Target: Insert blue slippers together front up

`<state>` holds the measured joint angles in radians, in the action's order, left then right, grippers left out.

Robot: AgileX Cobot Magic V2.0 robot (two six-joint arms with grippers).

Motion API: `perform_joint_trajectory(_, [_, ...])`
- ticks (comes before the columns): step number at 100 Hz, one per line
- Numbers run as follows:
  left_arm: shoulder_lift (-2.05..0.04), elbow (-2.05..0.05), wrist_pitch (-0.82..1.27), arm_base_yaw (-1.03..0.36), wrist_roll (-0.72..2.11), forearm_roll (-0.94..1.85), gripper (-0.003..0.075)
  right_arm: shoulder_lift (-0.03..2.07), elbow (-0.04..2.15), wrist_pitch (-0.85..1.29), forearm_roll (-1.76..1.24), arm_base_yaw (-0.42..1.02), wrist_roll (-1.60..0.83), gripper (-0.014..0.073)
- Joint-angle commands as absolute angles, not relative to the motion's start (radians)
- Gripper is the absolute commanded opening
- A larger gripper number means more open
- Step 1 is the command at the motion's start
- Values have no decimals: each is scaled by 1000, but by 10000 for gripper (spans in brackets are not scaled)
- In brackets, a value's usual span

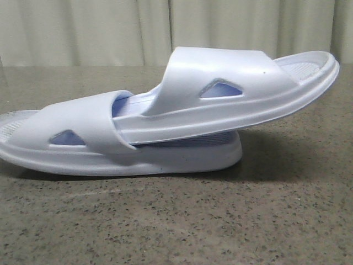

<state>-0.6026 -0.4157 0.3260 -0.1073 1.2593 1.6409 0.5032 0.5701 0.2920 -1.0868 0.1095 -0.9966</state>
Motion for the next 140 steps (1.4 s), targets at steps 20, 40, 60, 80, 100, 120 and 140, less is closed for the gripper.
perform_joint_trajectory(20, [-391,-450,283,-114,1262,1437,424,351,524,242,-967,107,-1013,440])
perform_joint_trajectory(40, [-310,-429,290,-114,1260,1308,424,189,405,196,-960,107,-1013,440])
perform_joint_trajectory(60, [-286,-351,290,-114,1251,1312,419,73,277,120,-960,107,-1013,440])
perform_joint_trajectory(80, [-286,-296,290,-114,1251,1315,332,60,230,59,-960,107,-1013,410])
perform_joint_trajectory(100, [-286,-294,286,-114,1251,1315,124,60,230,31,-960,107,-1013,180])
perform_joint_trajectory(120, [-286,-294,286,-114,1251,1319,16,60,230,31,-962,107,-1013,-83])
perform_joint_trajectory(140, [-286,-294,290,-114,1251,1341,16,60,230,33,-966,107,-1013,-107])
